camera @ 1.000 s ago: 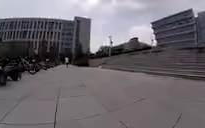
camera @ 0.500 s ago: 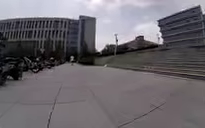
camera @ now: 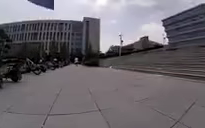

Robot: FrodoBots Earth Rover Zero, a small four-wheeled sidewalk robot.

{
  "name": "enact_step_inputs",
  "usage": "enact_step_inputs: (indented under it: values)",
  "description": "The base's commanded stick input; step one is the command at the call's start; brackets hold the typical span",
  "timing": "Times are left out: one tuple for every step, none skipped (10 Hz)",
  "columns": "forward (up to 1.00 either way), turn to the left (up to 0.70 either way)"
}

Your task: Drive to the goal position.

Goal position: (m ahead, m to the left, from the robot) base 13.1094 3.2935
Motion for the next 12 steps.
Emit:
enact_step_inputs:
  values:
    - [0.70,0.14]
    - [0.70,0.14]
    - [0.70,0.14]
    - [0.70,0.14]
    - [0.70,0.12]
    - [0.70,0.01]
    - [0.70,0.00]
    - [0.70,0.00]
    - [0.70,0.11]
    - [0.70,0.14]
    - [0.70,0.14]
    - [0.70,0.09]
